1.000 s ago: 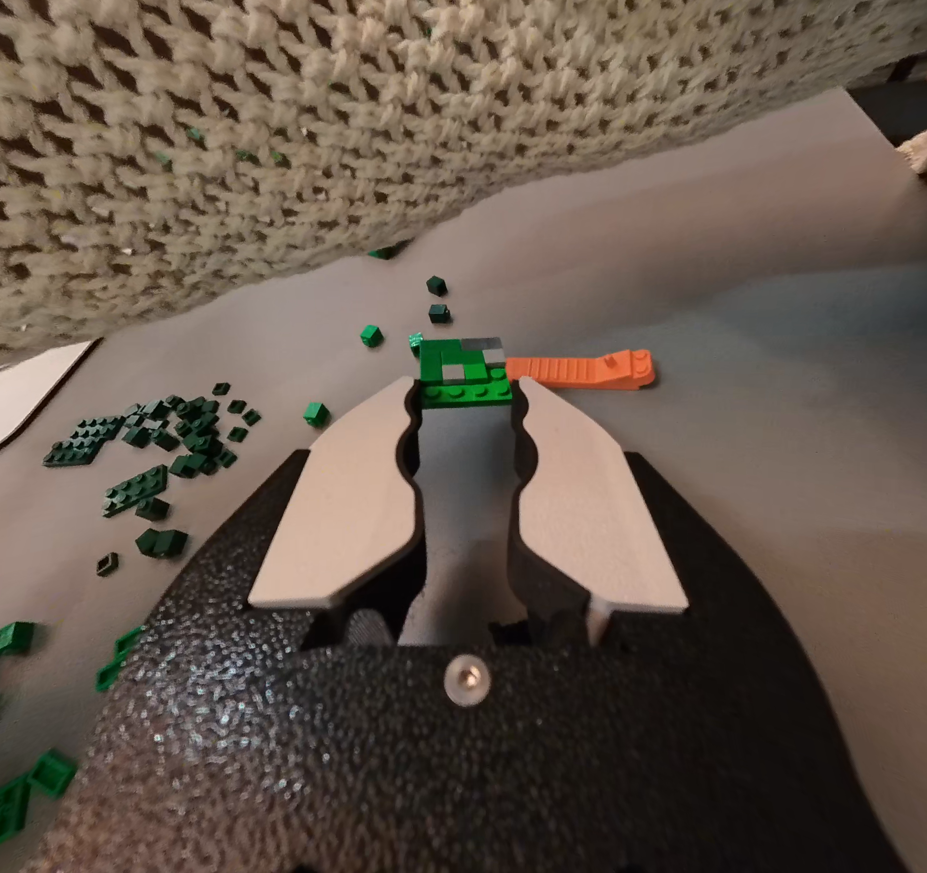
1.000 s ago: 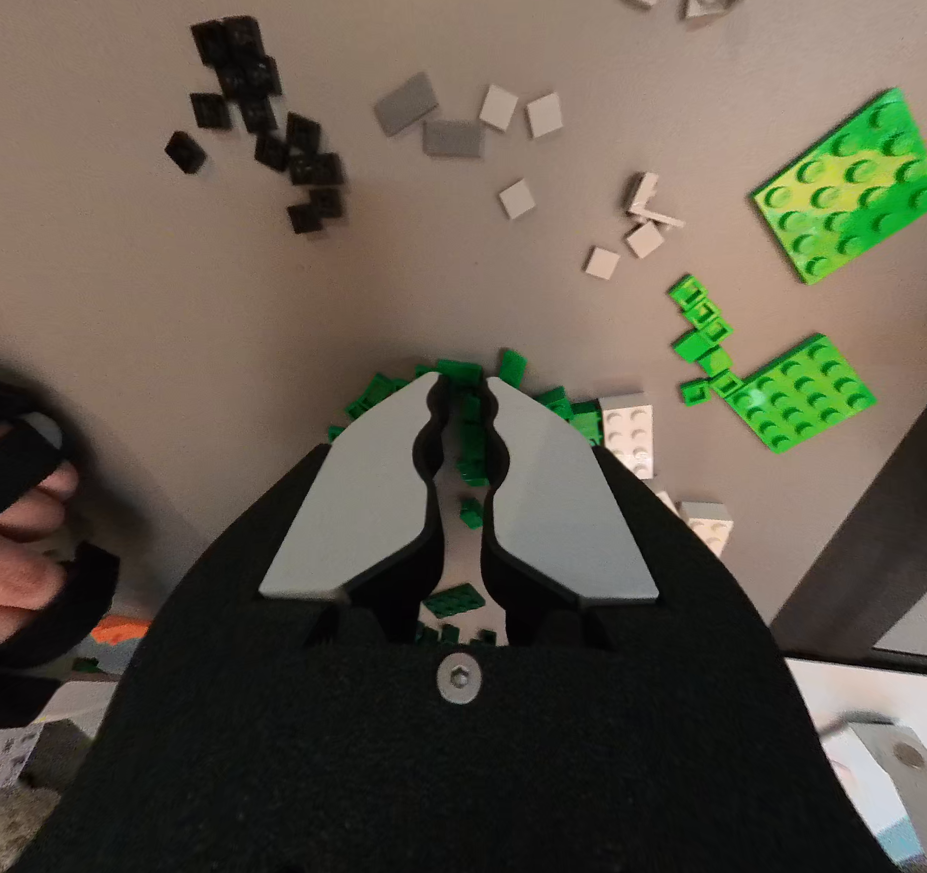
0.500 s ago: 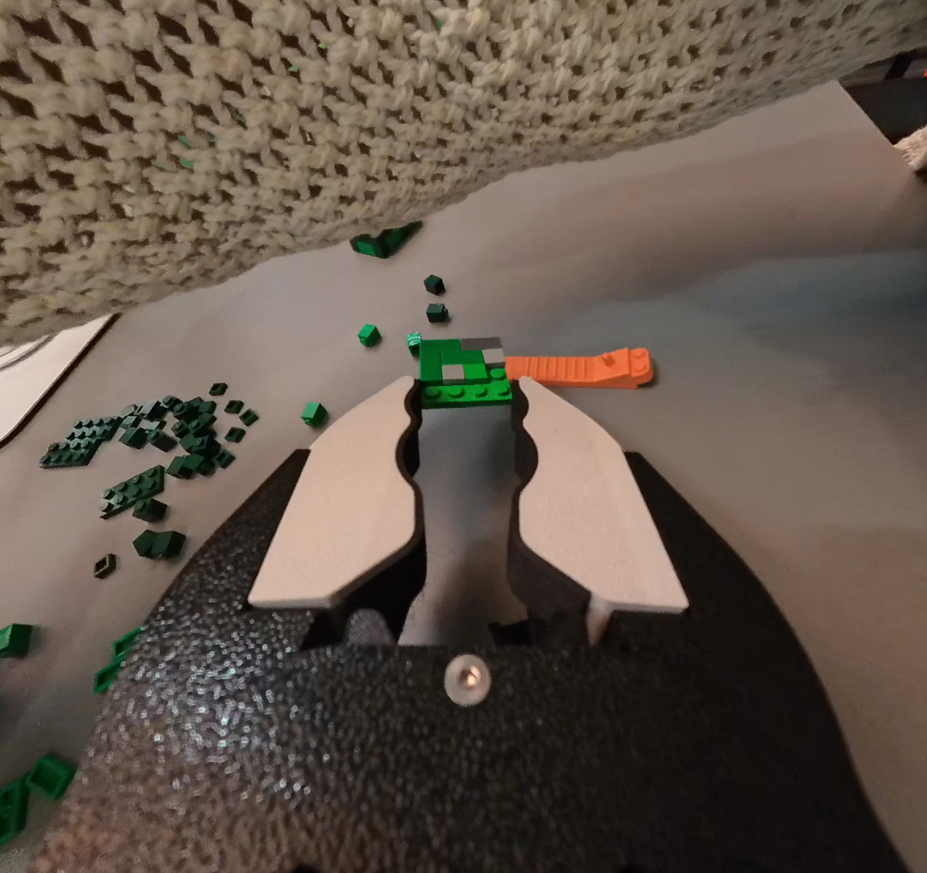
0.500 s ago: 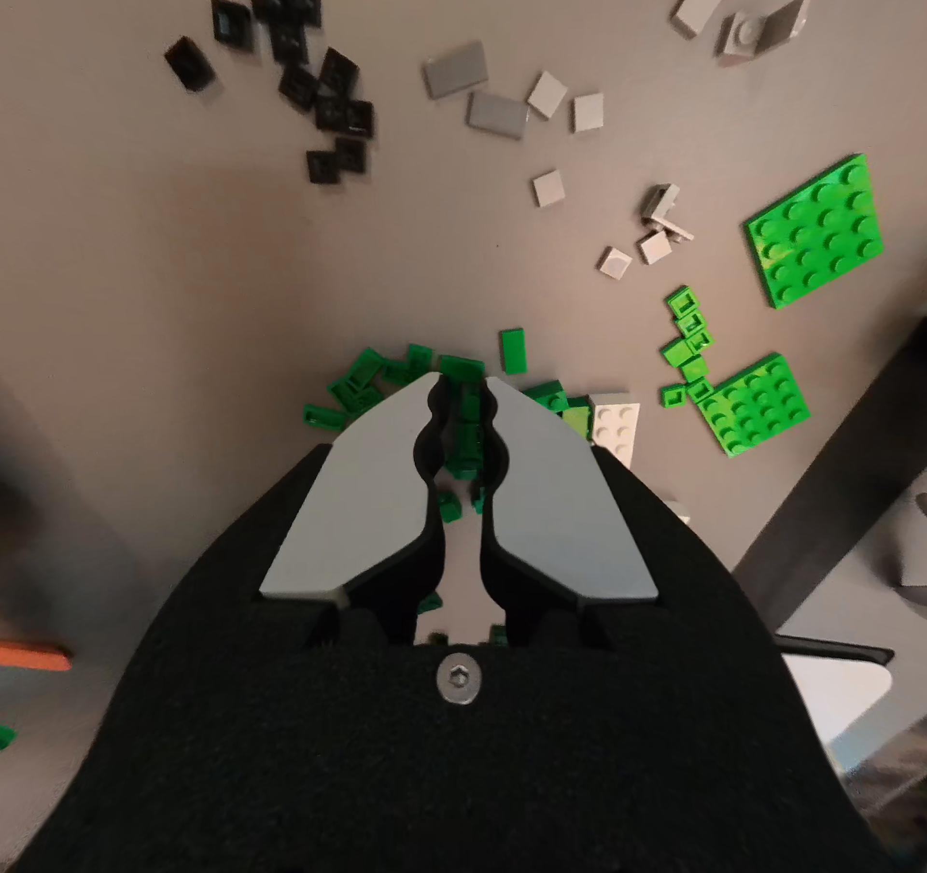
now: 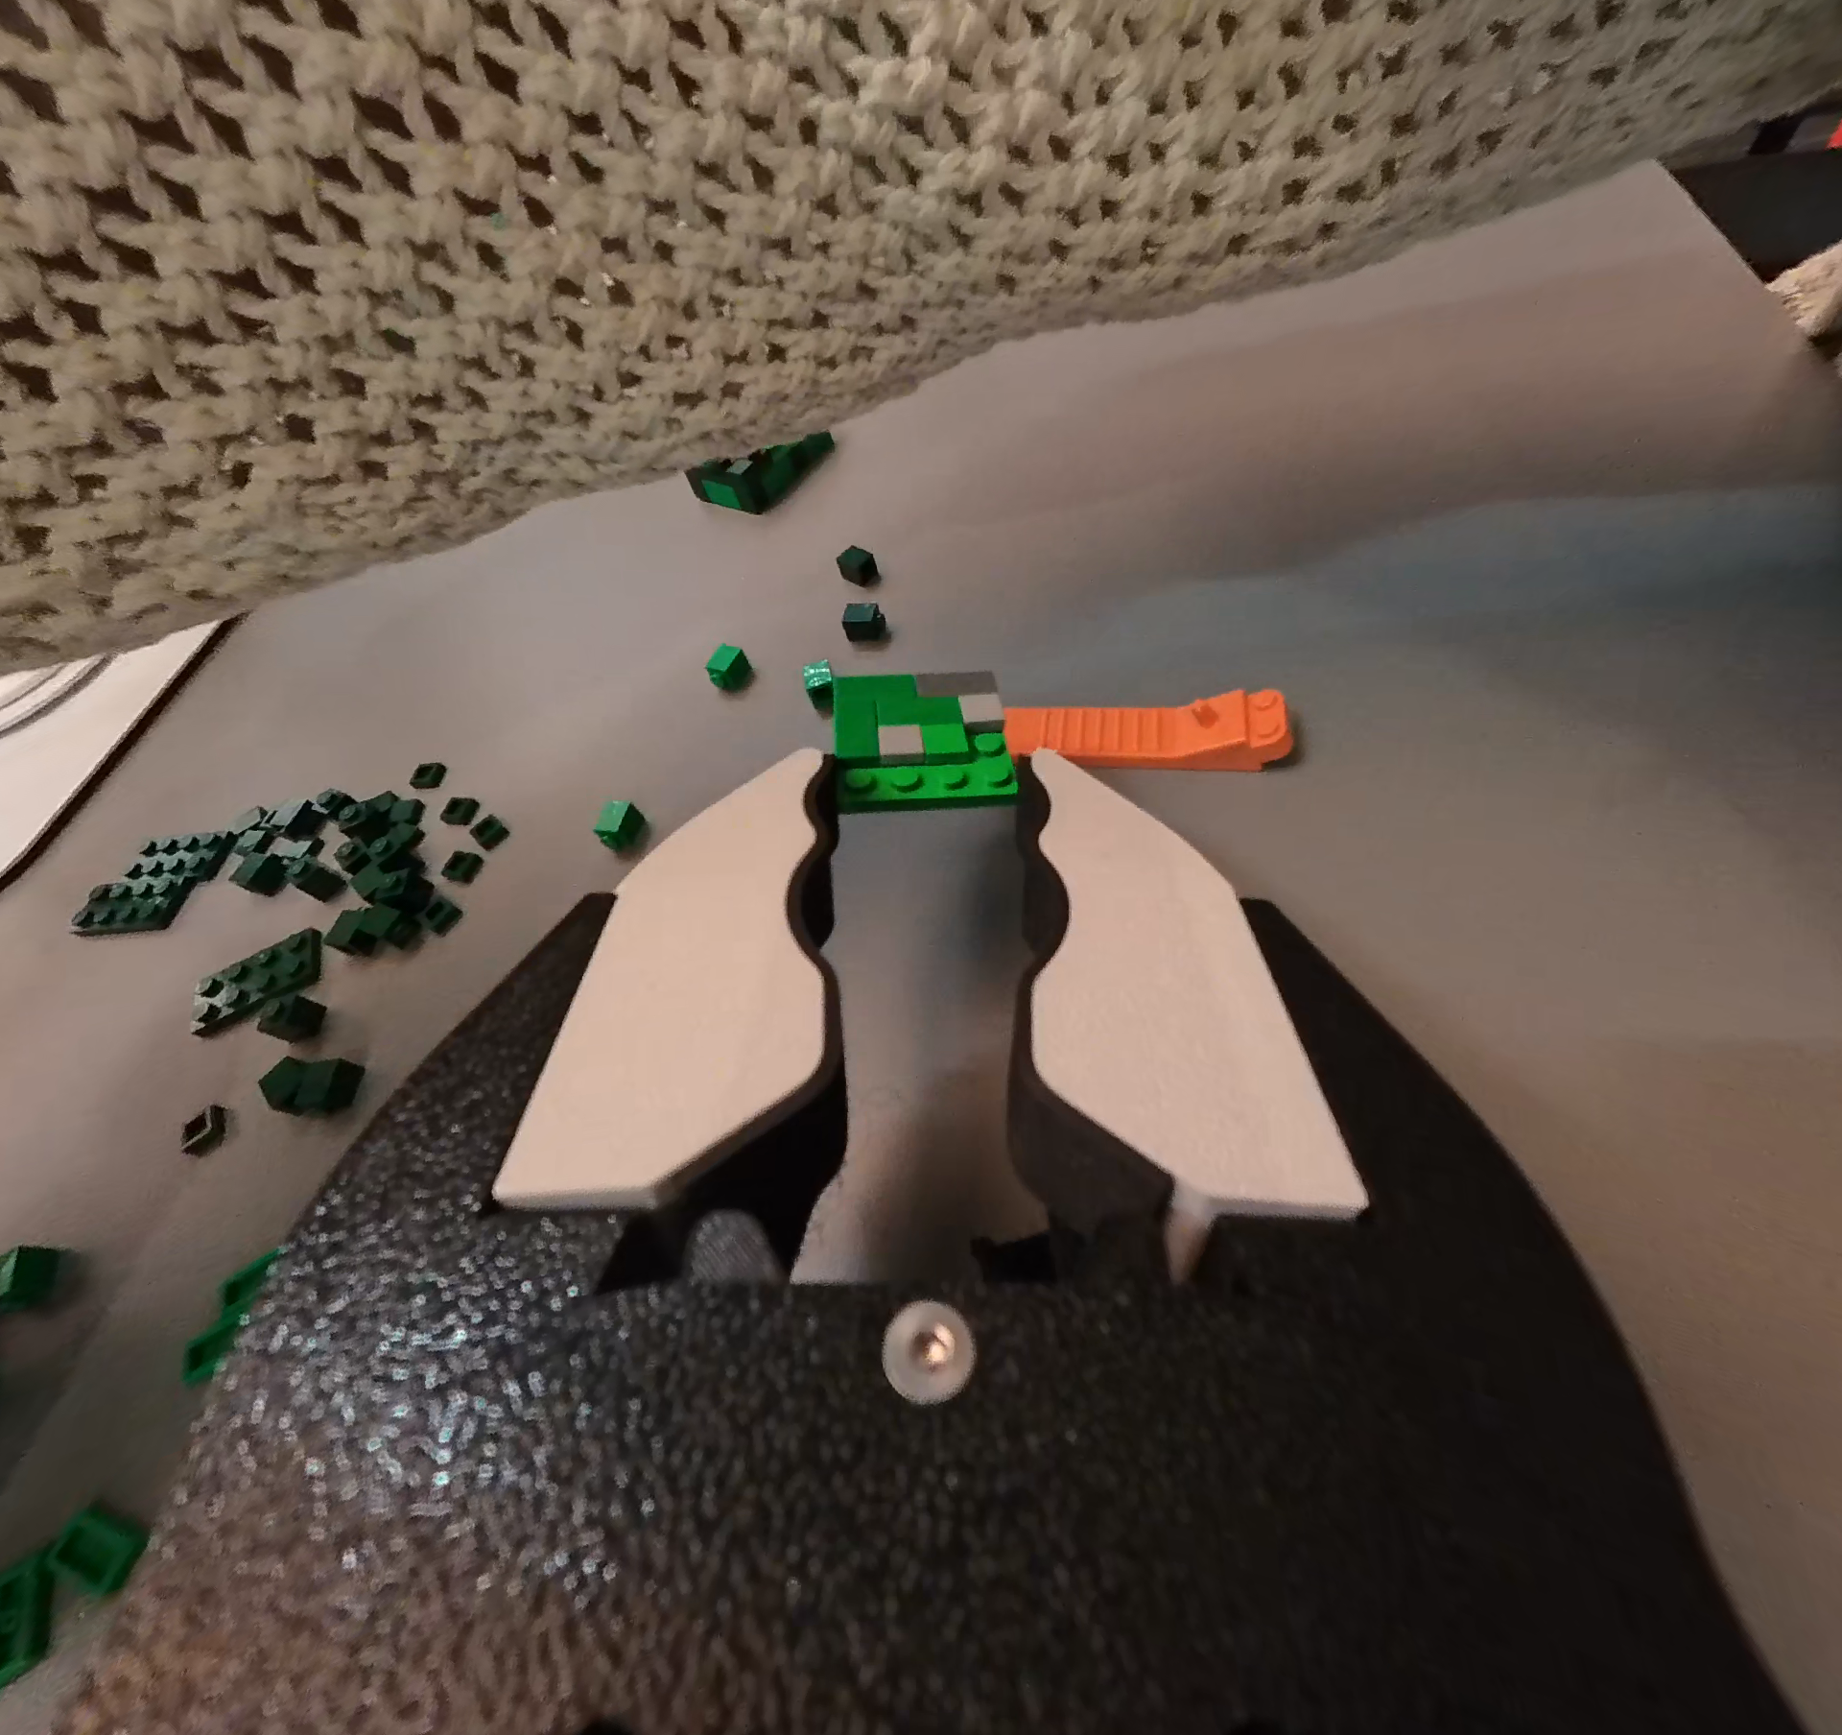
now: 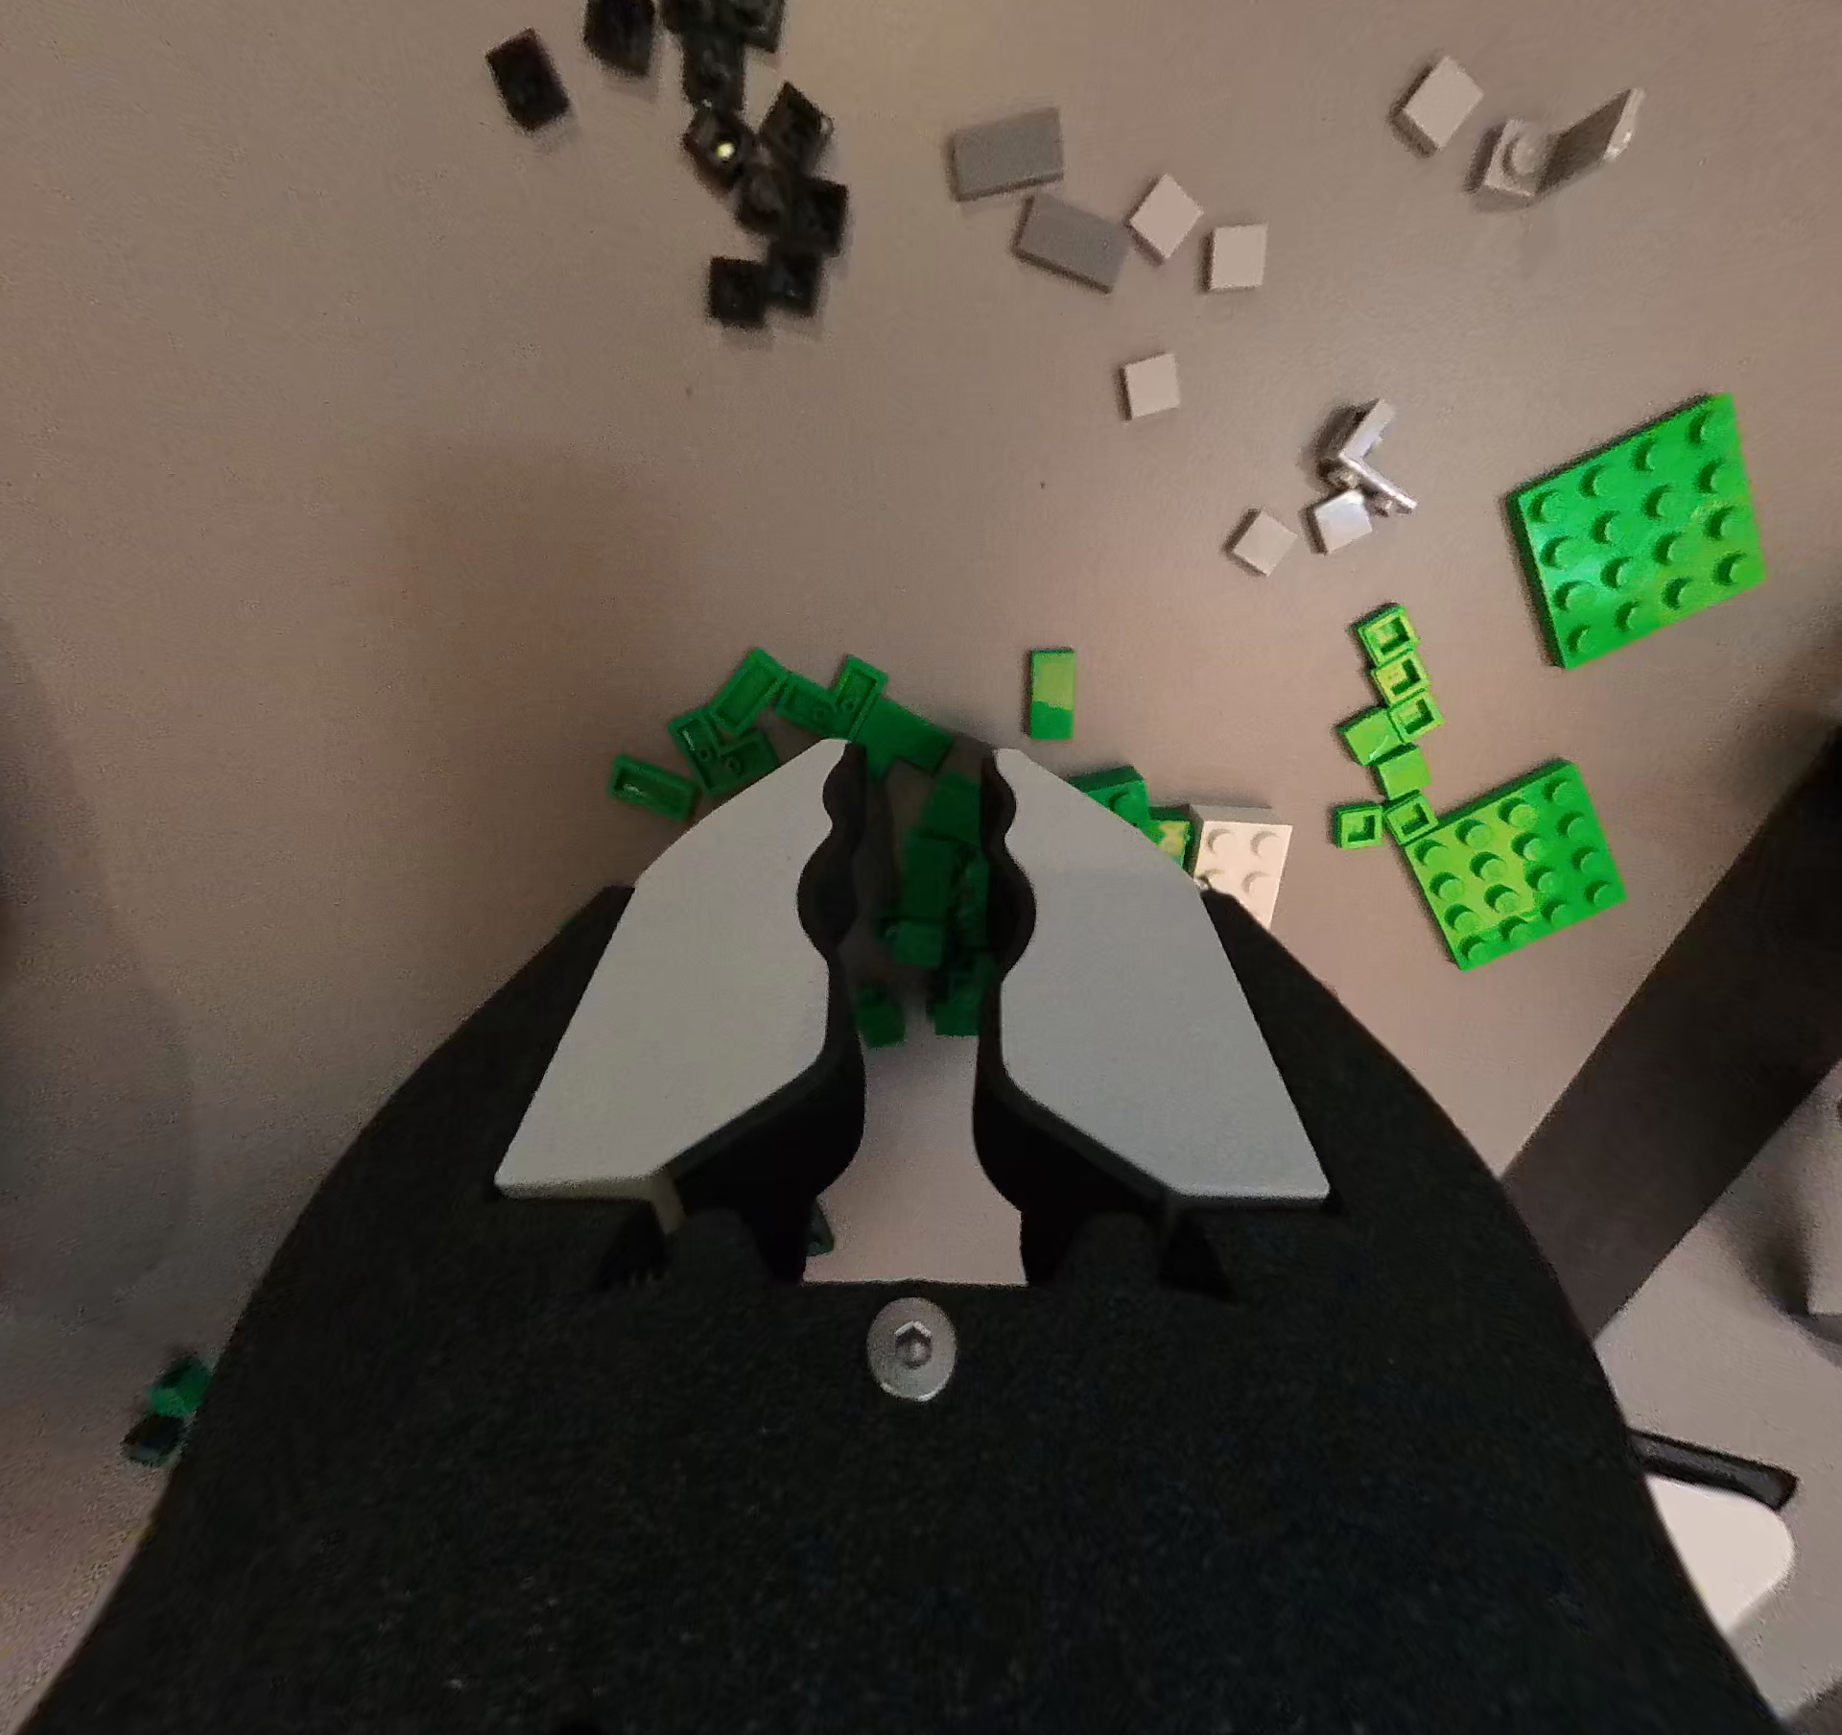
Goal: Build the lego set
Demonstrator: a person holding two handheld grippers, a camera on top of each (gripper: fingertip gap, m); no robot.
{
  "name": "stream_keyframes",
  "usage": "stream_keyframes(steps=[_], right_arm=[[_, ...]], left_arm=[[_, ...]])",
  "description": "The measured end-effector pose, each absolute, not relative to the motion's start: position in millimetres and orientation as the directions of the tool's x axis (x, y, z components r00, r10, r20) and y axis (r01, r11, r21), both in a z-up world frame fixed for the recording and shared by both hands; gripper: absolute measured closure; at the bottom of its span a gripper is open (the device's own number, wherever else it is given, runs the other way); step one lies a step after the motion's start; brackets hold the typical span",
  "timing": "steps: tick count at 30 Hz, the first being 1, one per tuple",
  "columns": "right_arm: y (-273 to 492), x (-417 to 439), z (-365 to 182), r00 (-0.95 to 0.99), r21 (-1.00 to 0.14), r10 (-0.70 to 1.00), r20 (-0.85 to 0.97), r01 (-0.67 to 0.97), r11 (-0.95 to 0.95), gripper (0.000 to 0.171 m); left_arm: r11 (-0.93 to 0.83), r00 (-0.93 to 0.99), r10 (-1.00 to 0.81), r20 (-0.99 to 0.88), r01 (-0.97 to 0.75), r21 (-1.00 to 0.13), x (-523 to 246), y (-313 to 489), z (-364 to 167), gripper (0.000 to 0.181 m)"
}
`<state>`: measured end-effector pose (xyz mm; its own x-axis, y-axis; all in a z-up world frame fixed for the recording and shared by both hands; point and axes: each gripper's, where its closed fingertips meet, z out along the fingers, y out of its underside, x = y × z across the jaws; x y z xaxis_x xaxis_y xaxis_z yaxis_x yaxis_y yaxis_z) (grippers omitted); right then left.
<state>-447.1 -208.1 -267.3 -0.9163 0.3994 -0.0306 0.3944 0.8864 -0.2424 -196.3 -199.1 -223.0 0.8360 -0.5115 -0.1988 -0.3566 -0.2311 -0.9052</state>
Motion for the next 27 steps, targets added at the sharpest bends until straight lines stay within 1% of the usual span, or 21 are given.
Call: stream_keyframes(steps=[5, 8, 12, 16, 18, 19, 23, 25, 27], right_arm=[[-207.7, -437.2, -266.2, -0.934, -0.258, 0.349, -0.076, 0.356, 0.898, 0.15], [-203.3, -435.2, -268.2, -0.945, -0.246, 0.32, -0.059, 0.325, 0.913, 0.148], [-208.9, -439.6, -266.3, -0.939, -0.297, 0.342, -0.046, 0.34, 0.892, 0.145], [-210.9, -442.1, -268.9, -0.925, -0.304, 0.376, -0.06, 0.376, 0.875, 0.144], [-210.4, -444.5, -269.5, -0.929, -0.301, 0.369, -0.035, 0.362, 0.882, 0.148], [-211.1, -444.3, -269.6, -0.929, -0.302, 0.368, -0.035, 0.361, 0.883, 0.152], [-211.4, -444.8, -268.6, -0.933, -0.309, 0.36, 0.0, 0.342, 0.888, 0.153], [-211.1, -441.8, -263.1, -0.93, -0.332, 0.367, 0.016, 0.342, 0.879, 0.154], [-210.5, -434.6, -250.5, -0.921, -0.385, 0.387, 0.036, 0.345, 0.856, 0.154]], left_arm=[[-0.231, 0.835, -0.513, -0.198, -0.357, -0.905, -196.3, -199.0, -222.9, 0.148], [-0.232, 0.834, -0.514, -0.2, -0.36, -0.904, -196.0, -198.9, -223.2, 0.147], [-0.233, 0.832, -0.516, -0.202, -0.363, -0.902, -195.8, -198.8, -223.6, 0.147], [-0.233, 0.831, -0.517, -0.203, -0.366, -0.901, -195.6, -198.8, -223.8, 0.148], [-0.233, 0.832, -0.517, -0.204, -0.366, -0.901, -195.6, -198.6, -223.8, 0.148], [-0.233, 0.832, -0.517, -0.204, -0.365, -0.901, -195.6, -198.6, -223.8, 0.148], [-0.233, 0.837, -0.51, -0.198, -0.355, -0.905, -197.0, -198.1, -222.7, 0.148], [-0.231, 0.842, -0.506, -0.189, -0.343, -0.911, -198.0, -198.0, -221.3, 0.148], [-0.235, 0.85, -0.499, -0.172, -0.323, -0.917, -199.7, -197.8, -220.1, 0.148]])
